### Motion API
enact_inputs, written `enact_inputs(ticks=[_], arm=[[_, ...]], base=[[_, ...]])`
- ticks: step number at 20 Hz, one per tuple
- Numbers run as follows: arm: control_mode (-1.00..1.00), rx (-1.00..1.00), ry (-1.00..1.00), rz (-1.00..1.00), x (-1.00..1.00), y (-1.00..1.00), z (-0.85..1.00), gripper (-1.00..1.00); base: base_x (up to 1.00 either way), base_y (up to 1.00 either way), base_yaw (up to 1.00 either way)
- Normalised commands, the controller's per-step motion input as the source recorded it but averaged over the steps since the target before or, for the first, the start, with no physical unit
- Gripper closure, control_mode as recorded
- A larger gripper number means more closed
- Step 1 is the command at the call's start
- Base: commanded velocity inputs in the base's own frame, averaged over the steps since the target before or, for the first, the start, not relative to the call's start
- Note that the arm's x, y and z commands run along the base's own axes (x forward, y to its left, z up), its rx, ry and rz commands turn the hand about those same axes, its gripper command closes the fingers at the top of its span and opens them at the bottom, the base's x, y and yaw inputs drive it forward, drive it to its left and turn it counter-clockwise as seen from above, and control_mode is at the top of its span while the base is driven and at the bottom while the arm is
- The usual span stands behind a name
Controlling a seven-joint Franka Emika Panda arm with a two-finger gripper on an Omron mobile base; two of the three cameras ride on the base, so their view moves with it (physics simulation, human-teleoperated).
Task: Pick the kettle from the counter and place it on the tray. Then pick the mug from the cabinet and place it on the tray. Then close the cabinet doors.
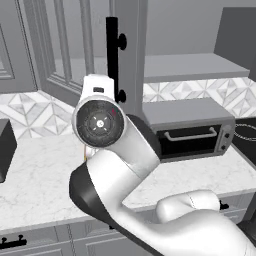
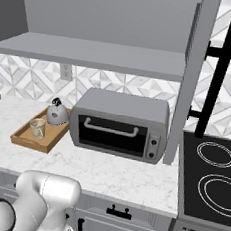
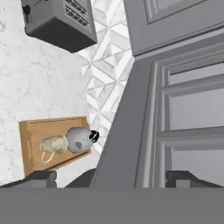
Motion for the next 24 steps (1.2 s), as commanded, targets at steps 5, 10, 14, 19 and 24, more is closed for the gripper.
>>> enact_inputs(ticks=[5,10,14,19,24], arm=[[-1.0,-0.03,0.18,-0.25,0.54,-0.62,0.05,-1.0],[-1.0,0.0,0.18,-0.24,0.5,-0.65,0.04,-1.0],[-1.0,0.0,0.16,-0.13,0.7,-0.61,0.0,-1.0],[-1.0,0.0,0.05,-0.03,0.91,-0.58,-0.06,-1.0],[-1.0,0.0,0.0,0.09,0.9,-0.51,-0.15,-1.0]], base=[[0.0,0.0,0.0],[0.0,0.0,0.0],[0.0,0.0,0.0],[0.0,0.0,0.0],[0.0,0.0,0.0]])
